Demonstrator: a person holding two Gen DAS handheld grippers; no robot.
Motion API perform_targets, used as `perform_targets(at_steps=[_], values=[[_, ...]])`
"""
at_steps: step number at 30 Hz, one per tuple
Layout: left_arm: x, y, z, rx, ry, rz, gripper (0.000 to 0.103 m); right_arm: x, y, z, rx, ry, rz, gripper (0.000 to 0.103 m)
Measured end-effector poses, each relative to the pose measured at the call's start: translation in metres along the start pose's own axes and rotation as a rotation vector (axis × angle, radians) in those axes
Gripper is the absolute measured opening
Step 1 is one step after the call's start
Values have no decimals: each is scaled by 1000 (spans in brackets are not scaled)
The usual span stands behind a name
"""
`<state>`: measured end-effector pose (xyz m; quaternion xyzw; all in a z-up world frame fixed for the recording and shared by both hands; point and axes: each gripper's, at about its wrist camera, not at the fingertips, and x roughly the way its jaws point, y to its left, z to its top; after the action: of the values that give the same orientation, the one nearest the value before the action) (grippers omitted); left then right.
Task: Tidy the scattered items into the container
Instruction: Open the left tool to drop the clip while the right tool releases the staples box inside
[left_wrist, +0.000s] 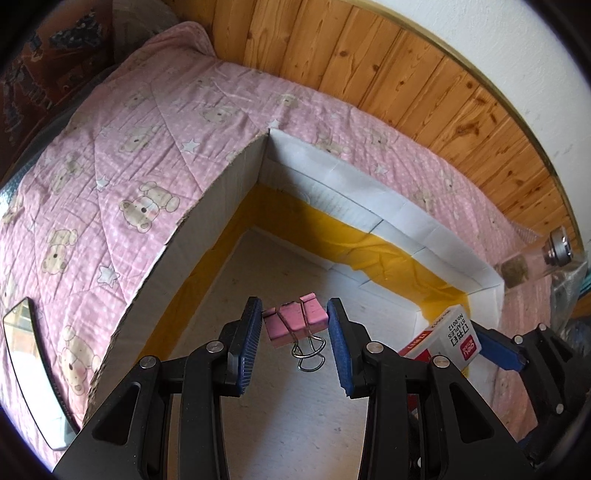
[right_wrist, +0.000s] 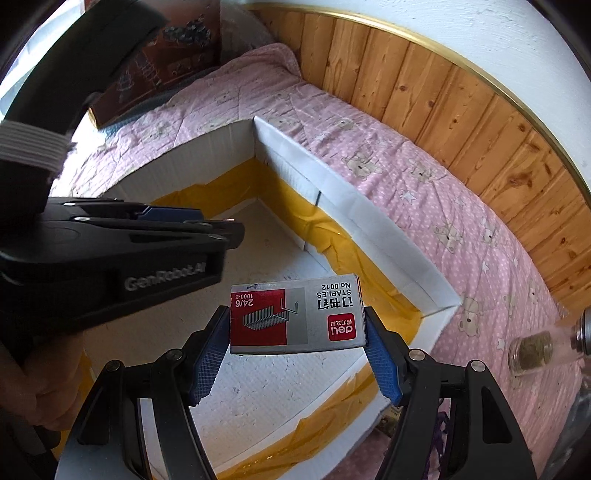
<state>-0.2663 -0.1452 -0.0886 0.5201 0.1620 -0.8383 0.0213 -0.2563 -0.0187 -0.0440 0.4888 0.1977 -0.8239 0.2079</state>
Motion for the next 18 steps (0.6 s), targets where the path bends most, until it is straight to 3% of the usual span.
perform_targets(at_steps=[18], values=[[37,0,10,31,71,37,38,27,4,14,-67,119,2,70]])
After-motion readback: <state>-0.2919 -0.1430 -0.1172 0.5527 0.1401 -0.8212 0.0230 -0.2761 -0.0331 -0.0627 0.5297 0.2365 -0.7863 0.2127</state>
